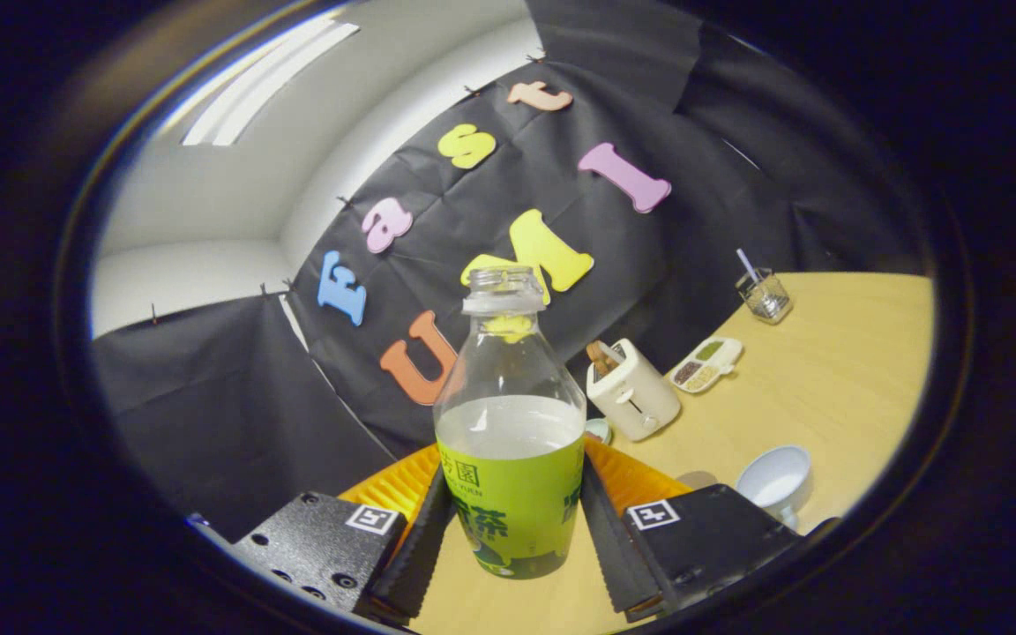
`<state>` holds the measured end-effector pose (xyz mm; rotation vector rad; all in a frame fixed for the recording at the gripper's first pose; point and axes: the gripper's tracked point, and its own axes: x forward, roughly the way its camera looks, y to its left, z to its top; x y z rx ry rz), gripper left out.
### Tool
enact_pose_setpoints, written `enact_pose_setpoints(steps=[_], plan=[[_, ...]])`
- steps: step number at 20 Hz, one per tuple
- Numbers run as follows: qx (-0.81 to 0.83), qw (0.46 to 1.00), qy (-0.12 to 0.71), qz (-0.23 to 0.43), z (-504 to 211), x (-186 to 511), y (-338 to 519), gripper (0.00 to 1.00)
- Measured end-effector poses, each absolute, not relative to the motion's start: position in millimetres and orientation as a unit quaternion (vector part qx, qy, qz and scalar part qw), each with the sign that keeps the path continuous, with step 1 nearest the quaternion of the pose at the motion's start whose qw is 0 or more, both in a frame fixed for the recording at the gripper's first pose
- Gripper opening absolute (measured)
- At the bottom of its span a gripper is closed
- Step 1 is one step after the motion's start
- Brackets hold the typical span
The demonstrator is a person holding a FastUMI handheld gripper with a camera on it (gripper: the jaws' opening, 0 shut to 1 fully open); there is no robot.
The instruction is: Take the bottle from table, then pour the juice into the cup, finally place the bottle on the coaster
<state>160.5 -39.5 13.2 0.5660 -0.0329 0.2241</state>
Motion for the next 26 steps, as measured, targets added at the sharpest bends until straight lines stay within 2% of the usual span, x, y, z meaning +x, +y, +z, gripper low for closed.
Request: enact_pose_setpoints(steps=[4,10,14,19,26], plan=[[0.2,0.979,-0.012,0.026,6,166,-61,0.8],[0.086,0.996,-0.005,0.025,6,186,-43,0.8],[-0.049,0.998,-0.015,-0.021,10,215,-35,0.8],[-0.168,0.985,0.048,-0.006,-30,245,-1,0.81],[-0.165,0.984,0.071,0.006,-53,265,3,0.81]])
